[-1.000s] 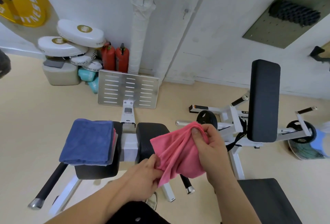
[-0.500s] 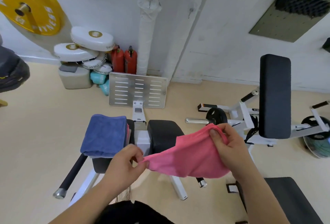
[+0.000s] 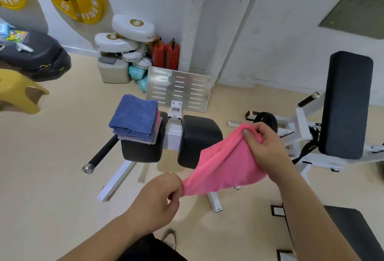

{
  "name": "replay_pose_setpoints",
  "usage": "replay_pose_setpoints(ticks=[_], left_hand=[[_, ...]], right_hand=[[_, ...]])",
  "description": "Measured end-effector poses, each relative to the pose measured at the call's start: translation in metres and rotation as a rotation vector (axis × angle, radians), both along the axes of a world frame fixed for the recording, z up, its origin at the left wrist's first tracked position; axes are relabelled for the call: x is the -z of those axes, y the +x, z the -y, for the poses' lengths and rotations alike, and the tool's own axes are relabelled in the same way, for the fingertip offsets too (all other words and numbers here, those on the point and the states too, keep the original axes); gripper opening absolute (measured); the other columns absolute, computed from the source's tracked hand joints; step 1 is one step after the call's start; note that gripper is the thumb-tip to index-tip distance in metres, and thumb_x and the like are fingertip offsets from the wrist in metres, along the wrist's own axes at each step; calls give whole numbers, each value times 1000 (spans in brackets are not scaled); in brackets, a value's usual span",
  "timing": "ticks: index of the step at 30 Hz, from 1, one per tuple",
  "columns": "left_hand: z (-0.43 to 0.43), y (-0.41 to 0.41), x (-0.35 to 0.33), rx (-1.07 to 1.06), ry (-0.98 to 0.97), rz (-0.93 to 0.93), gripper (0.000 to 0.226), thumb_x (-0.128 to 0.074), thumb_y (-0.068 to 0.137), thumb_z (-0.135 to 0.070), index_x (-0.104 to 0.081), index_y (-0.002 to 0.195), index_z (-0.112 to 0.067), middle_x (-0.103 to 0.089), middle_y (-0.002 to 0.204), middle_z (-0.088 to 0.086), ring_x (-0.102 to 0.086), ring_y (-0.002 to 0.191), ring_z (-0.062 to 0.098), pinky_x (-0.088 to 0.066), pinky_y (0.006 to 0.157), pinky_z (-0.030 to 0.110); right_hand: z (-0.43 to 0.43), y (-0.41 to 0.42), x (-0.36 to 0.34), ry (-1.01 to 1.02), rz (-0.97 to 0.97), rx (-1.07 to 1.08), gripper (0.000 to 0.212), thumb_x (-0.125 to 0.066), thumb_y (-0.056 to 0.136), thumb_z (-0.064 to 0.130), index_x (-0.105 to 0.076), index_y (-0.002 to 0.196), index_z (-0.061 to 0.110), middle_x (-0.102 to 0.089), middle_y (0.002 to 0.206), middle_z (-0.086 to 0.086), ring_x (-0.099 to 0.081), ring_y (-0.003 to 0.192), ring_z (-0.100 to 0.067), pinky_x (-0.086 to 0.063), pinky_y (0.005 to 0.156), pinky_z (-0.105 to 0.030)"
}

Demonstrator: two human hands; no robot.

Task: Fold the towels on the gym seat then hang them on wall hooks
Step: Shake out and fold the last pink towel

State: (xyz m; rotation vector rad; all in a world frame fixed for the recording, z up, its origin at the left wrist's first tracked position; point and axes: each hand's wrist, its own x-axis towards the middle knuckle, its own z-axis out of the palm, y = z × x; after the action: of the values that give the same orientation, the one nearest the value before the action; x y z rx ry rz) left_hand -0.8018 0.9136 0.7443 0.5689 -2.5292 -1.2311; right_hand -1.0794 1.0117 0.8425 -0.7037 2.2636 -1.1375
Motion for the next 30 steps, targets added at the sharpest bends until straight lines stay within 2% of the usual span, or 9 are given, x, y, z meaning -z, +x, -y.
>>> replay_pose_setpoints(ticks=[3,4,8,14,17,20,25,28,30], left_hand=[[-3,12,4,-157,293,172,31,-61,79,-5,-52,84,-35,-60,81,-11,-53,70,8,-47,61,22],[-1,16,6,-159,310,196,31,-62,80,-8,-52,86,-37,-60,82,-11,-53,70,8,-45,61,21],[9,32,6,-73,83,139,28,-65,88,-15,-56,97,-41,-55,95,-21,-57,77,5,-49,65,22],[22,56,-7,-36,-97,43,19,-56,90,-19,-58,100,-34,-49,128,-19,-48,60,3,-46,56,23],[39,71,-9,-10,-95,49,16,-57,87,-19,-56,92,-34,-51,121,-22,-51,62,6,-47,57,24],[61,88,-2,-2,-35,113,12,-59,89,-22,-66,92,-31,-55,102,-21,-58,71,5,-52,67,27],[98,113,-2,-226,149,93,9,-78,81,-27,-70,78,-31,-64,83,-20,-60,68,5,-44,62,12],[114,129,-1,-82,-40,92,13,-70,87,-36,-65,76,-31,-55,74,-21,-56,67,4,-46,61,17],[117,135,-5,43,-300,102,11,-60,90,-36,-63,82,-29,-52,80,-16,-55,64,7,-43,53,25]], right_hand=[[2,11,4,7,42,-55,7,-65,99,33,-68,95,28,-71,104,2,-65,103,-23,-51,92,-42],[4,14,1,0,54,-88,7,-65,99,34,-67,94,29,-71,103,4,-65,103,-24,-52,90,-42],[11,22,-12,-31,43,-193,6,-66,98,35,-67,94,29,-73,100,7,-67,100,-20,-53,91,-44],[41,37,-28,-40,-43,-207,11,-65,99,34,-66,89,30,-68,83,15,-62,84,-6,-46,76,-29],[64,54,-29,-12,-56,-193,17,-64,100,34,-63,83,30,-64,79,14,-59,81,-9,-41,70,-29],[82,73,-35,3,-37,-268,14,-65,99,33,-67,85,32,-69,85,8,-63,86,-15,-45,75,-32],[97,95,-65,-43,-11,-414,10,-67,97,34,-68,91,27,-73,91,0,-67,92,-16,-50,90,-41],[98,103,-81,-69,68,-448,19,-72,93,40,-69,91,22,-73,98,-12,-67,92,-14,-48,86,-37],[100,108,-85,-12,74,-485,23,-71,89,43,-69,93,21,-72,101,-15,-66,93,-17,-47,86,-37]])
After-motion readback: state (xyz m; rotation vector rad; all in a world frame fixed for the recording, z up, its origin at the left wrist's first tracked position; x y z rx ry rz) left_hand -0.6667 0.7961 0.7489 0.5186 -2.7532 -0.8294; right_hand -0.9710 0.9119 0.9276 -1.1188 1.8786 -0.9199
